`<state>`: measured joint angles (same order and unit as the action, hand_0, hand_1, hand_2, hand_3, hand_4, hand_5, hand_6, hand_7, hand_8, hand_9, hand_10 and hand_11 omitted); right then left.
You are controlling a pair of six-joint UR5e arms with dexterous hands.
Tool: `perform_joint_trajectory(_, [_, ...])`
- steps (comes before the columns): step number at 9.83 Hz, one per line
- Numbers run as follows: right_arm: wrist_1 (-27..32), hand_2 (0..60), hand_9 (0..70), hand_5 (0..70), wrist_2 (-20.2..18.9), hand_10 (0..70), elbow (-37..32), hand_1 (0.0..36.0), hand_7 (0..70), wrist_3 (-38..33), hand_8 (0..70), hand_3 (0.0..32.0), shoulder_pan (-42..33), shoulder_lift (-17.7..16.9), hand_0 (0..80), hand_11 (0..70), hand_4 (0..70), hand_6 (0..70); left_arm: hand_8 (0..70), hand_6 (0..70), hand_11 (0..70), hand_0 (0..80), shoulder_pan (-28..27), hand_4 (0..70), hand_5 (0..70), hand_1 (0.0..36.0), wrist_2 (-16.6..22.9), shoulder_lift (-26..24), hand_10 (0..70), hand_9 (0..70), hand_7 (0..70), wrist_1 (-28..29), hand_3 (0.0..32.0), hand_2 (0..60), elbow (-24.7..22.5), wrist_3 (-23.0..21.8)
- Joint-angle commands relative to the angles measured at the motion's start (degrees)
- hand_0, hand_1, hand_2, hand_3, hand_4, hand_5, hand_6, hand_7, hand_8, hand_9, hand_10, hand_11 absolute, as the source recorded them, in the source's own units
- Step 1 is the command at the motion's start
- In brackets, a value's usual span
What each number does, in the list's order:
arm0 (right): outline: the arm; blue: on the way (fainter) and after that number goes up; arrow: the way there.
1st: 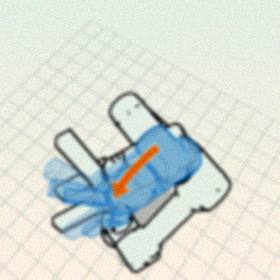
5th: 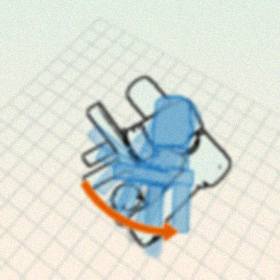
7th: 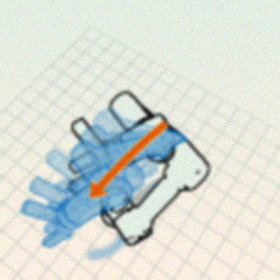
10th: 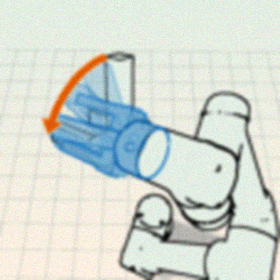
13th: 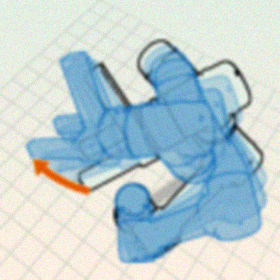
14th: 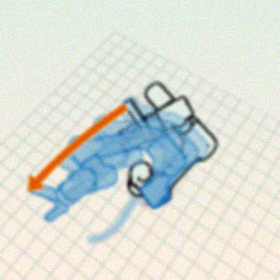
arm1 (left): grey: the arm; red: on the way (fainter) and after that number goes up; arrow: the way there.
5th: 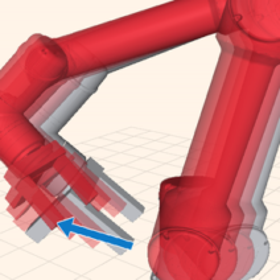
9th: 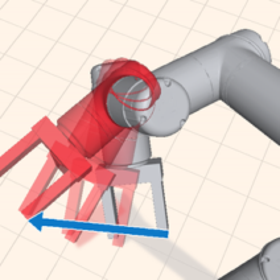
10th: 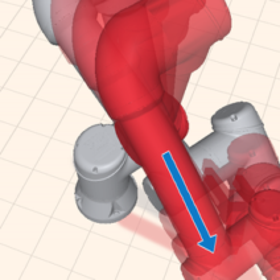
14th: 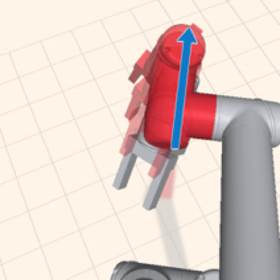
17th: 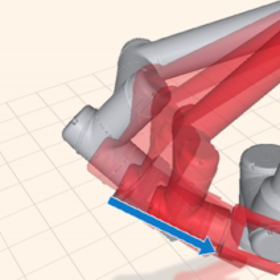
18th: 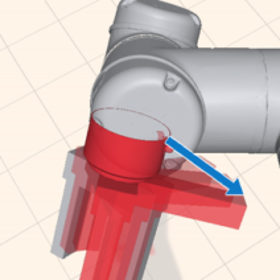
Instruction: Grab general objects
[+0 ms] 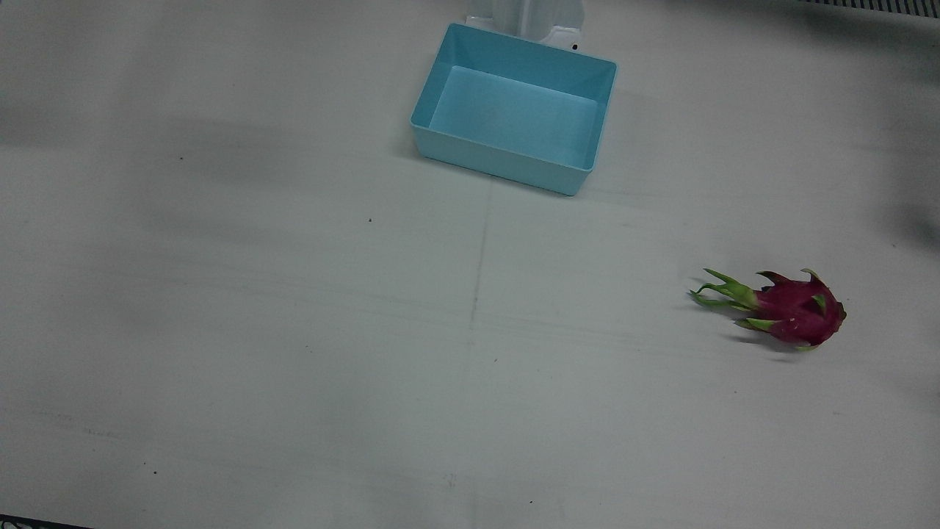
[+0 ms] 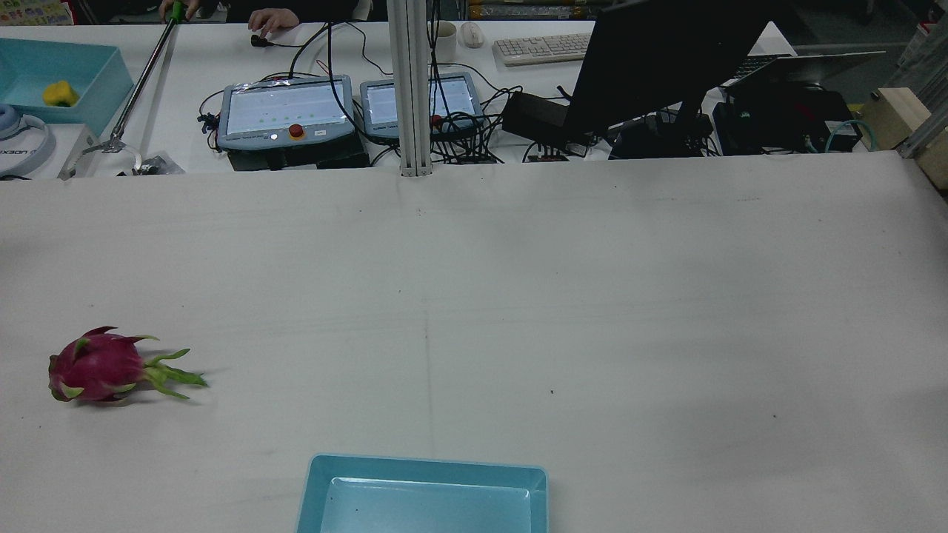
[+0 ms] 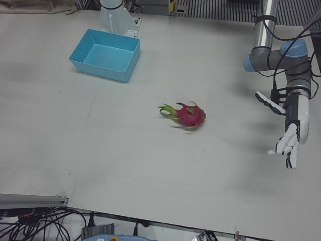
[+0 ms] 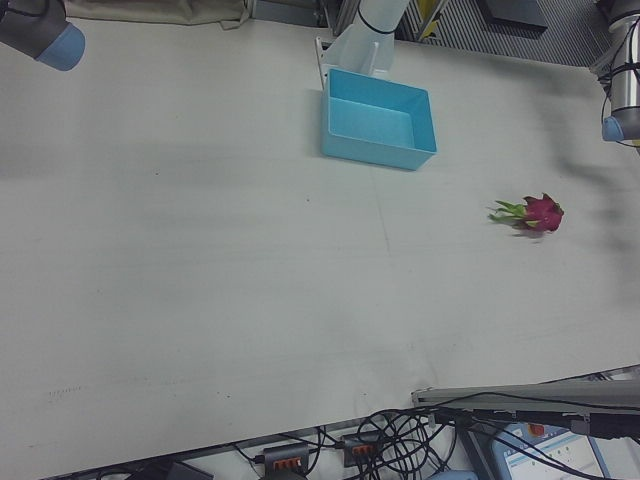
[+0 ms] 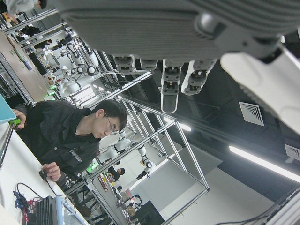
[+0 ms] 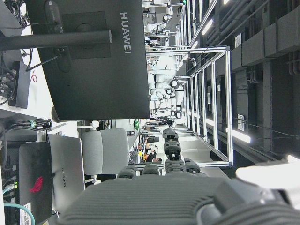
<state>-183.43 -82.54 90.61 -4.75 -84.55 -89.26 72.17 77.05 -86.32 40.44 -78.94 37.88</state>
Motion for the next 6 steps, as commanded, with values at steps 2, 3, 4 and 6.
perform_joint_trajectory(2, [0.0,0.0,0.0,0.0,0.0,0.0,0.0,0.0,0.0,0.0,0.0,0.0,0.0,0.1,0.0,0.0,0.0,0.0,1.6,13.0,7.5,48.8,0.9,15.3,4.0,11.0,11.5,6.7,4.2,5.0,32.4,-0.7,0.0,0.0,-12.3,10.2])
perform_joint_trajectory(3, [0.0,0.0,0.0,0.0,0.0,0.0,0.0,0.0,0.0,0.0,0.0,0.0,0.0,0.1,0.0,0.0,0.0,0.0,1.4,12.1,6.1,49.1,0.6,14.0,2.9,12.0,13.8,9.3,3.2,4.9,31.8,-0.7,0.0,0.0,-16.0,15.7])
perform_joint_trajectory(4, [0.0,0.0,0.0,0.0,0.0,0.0,0.0,0.0,0.0,0.0,0.0,0.0,0.0,0.0,0.0,0.0,0.0,0.0,1.1,10.5,5.7,49.1,0.6,13.0,0.8,12.5,17.2,9.8,2.8,4.5,29.9,-1.7,0.0,0.0,-18.2,19.2])
perform_joint_trajectory(6, [0.0,0.0,0.0,0.0,0.0,0.0,0.0,0.0,0.0,0.0,0.0,0.0,0.0,0.1,0.0,0.0,0.0,0.0,0.4,7.2,0.0,51.0,0.5,13.8,0.0,16.1,19.3,9.9,0.0,3.8,26.0,-3.3,0.0,1.0,-19.2,23.8])
